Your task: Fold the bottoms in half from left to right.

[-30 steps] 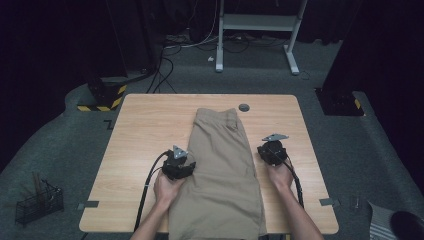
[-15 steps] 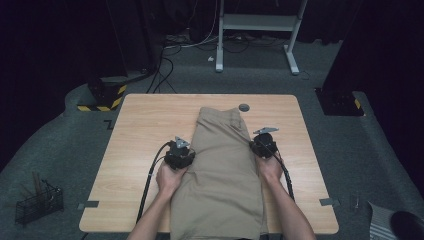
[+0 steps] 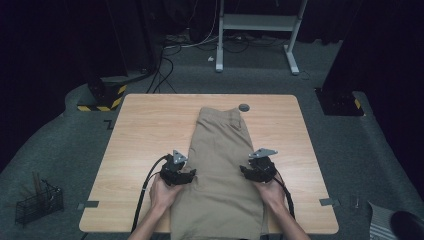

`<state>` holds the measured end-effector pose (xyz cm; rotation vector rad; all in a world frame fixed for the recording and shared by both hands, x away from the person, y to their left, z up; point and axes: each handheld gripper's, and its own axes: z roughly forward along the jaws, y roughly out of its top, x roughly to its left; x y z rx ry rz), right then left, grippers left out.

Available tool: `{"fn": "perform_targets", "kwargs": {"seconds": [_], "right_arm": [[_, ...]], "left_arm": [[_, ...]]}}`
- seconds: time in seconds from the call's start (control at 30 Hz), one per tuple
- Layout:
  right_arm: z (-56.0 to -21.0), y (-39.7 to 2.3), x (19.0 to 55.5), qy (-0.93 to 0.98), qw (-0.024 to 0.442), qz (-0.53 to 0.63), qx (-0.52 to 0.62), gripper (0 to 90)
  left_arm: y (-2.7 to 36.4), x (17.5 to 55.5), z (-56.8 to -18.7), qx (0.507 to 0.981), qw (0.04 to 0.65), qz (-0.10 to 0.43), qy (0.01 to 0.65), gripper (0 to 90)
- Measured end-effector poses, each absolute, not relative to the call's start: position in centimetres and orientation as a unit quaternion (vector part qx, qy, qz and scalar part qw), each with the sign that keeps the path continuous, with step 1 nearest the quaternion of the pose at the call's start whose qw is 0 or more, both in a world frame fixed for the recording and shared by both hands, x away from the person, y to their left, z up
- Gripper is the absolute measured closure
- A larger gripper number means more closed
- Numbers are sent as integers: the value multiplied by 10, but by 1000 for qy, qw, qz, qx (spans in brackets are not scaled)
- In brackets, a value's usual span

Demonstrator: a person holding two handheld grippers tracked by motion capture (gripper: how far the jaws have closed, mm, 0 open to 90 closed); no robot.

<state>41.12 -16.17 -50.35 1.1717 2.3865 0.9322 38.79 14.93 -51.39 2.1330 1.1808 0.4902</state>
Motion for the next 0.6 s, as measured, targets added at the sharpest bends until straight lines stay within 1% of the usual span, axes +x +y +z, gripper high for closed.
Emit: {"fn": "perform_targets", "kwargs": {"seconds": [0.03, 0.07, 0.1, 0.13, 0.17, 0.2, 0.23, 0.27, 0.3, 0.33, 0.37, 0.4, 0.47, 0.5, 0.6], "right_arm": [[-513, -164, 411, 834, 176, 324, 411, 580], [-513, -164, 411, 834, 176, 324, 411, 580], [-513, -164, 412, 834, 186, 320, 410, 592], [-513, -162, 414, 836, 203, 310, 405, 599], [-515, -162, 422, 837, 228, 301, 396, 591], [-515, -165, 430, 832, 222, 305, 406, 584], [-514, -167, 440, 828, 219, 306, 416, 570], [-514, -168, 445, 827, 220, 301, 421, 538], [-513, -169, 449, 827, 217, 297, 426, 511], [-513, -169, 449, 827, 217, 297, 426, 511], [-507, -172, 448, 820, 200, 312, 437, 473], [-507, -172, 448, 820, 200, 312, 437, 473], [-503, -175, 440, 814, 192, 330, 438, 453], [-500, -178, 427, 811, 183, 341, 439, 427], [-502, -178, 416, 815, 178, 339, 435, 414]], "left_arm": [[147, 391, -516, 813, 320, 195, 446, 375], [147, 391, -516, 813, 320, 195, 446, 367], [146, 394, -517, 811, 323, 198, 446, 367], [146, 398, -517, 810, 326, 196, 447, 358], [146, 411, -519, 801, 333, 186, 462, 337], [146, 411, -519, 801, 333, 186, 462, 324], [143, 427, -519, 795, 332, 183, 473, 314], [142, 431, -518, 795, 329, 183, 476, 313], [142, 436, -517, 794, 325, 182, 481, 315], [142, 436, -517, 794, 325, 182, 481, 318], [141, 435, -514, 790, 330, 181, 484, 326], [141, 435, -514, 790, 330, 181, 484, 327], [143, 426, -511, 788, 341, 182, 479, 327], [145, 413, -510, 791, 347, 182, 470, 318], [148, 403, -511, 794, 347, 181, 465, 299]]}}
